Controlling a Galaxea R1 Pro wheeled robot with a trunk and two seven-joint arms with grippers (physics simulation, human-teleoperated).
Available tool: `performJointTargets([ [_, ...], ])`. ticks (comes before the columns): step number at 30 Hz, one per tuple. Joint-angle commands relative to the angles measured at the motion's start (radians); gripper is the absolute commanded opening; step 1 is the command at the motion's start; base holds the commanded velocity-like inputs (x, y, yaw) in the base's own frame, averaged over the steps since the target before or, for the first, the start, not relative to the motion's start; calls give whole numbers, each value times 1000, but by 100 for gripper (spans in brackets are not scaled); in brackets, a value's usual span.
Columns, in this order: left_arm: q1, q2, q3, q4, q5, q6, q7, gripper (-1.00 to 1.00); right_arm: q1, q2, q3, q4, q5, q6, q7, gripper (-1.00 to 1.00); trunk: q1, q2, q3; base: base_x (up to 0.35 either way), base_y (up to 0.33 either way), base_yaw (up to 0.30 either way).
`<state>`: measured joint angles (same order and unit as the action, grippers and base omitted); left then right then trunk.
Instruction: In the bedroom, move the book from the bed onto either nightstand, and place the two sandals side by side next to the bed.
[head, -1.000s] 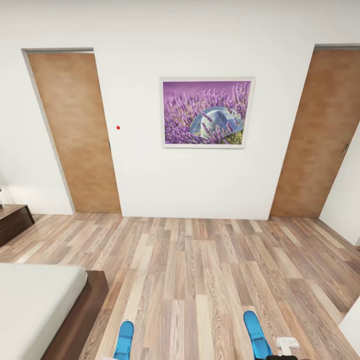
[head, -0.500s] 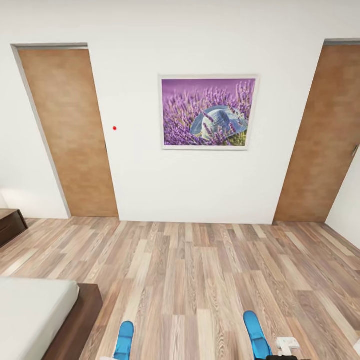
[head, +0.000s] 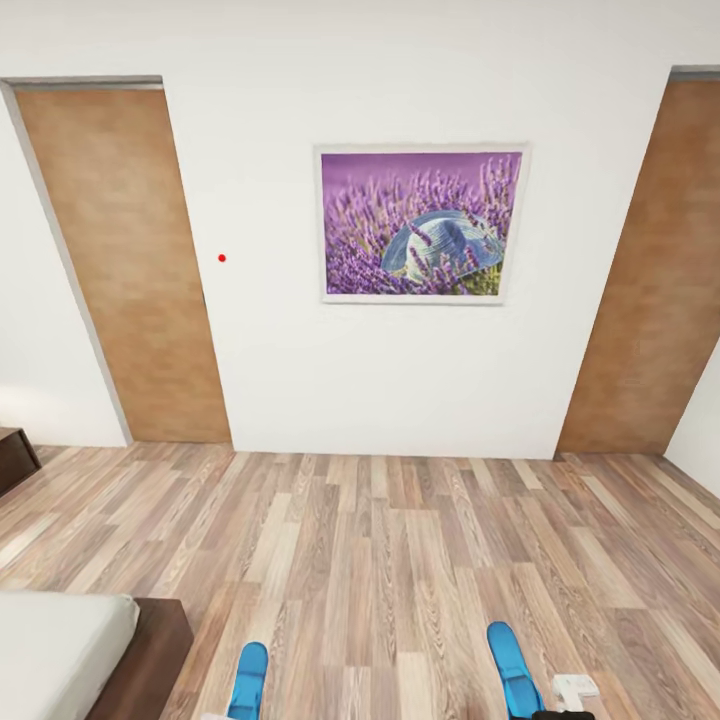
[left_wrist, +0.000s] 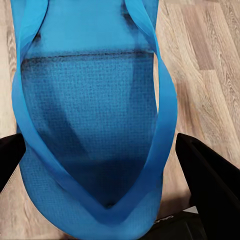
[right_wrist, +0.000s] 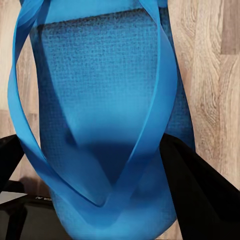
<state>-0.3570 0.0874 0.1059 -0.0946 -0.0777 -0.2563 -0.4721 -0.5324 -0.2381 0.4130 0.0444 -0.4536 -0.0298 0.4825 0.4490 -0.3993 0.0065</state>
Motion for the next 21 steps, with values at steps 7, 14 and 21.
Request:
performJointTargets([
  [7, 0, 0, 9, 1, -8, -3, -3, -100, -1, 0, 7, 4, -11, -2, 5, -100, 1, -1, 0, 327, 0, 0],
  [14, 0, 0, 9, 1, -8, -4, -3, -100, -1, 0, 7, 4, -11, -2, 4, -100, 1, -1, 0, 327, 0, 0],
  [21, 0, 0, 9, 1, -8, -3, -3, -100, -1, 0, 7, 4, -11, -2, 4, -100, 1, -1, 0, 327, 0, 0],
])
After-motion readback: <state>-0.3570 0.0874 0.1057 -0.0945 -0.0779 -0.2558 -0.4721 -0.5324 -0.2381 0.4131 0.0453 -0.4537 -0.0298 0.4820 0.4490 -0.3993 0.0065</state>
